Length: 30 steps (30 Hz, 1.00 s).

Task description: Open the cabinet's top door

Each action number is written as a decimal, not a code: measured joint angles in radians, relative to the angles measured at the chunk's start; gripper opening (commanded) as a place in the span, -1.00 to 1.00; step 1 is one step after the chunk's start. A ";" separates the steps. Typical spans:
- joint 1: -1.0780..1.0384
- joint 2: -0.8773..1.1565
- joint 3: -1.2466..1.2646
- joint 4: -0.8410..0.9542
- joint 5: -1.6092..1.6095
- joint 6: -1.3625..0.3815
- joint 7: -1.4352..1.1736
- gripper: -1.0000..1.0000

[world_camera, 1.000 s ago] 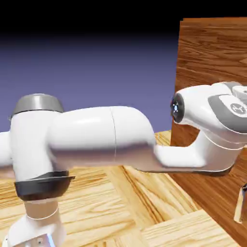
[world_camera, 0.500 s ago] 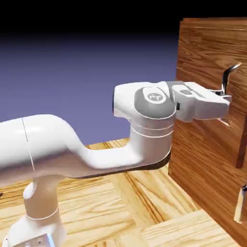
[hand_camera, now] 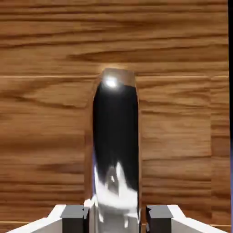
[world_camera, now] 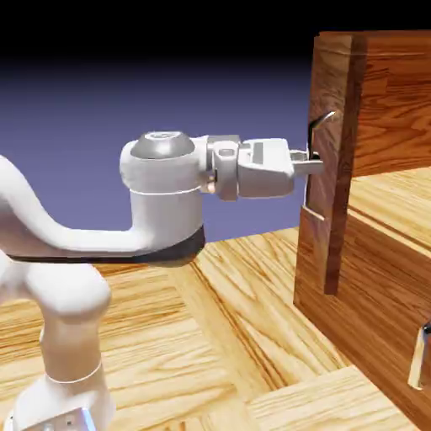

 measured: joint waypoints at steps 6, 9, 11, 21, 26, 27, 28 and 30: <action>-0.176 0.136 0.110 0.048 -0.076 0.150 0.231 -1.00; -0.284 0.103 0.198 -0.011 0.000 0.147 0.209 -1.00; -0.357 0.072 0.257 -0.052 0.062 0.147 0.187 -1.00; -0.714 -0.121 0.540 -0.231 0.445 0.215 0.013 -1.00; -0.815 -0.216 0.617 -0.302 0.662 0.245 -0.138 -1.00; -0.820 -0.235 0.625 -0.316 0.705 0.240 -0.175 -1.00; -0.820 -0.254 0.632 -0.330 0.749 0.230 -0.213 -1.00; -0.810 -0.295 0.644 -0.358 0.836 0.200 -0.290 -1.00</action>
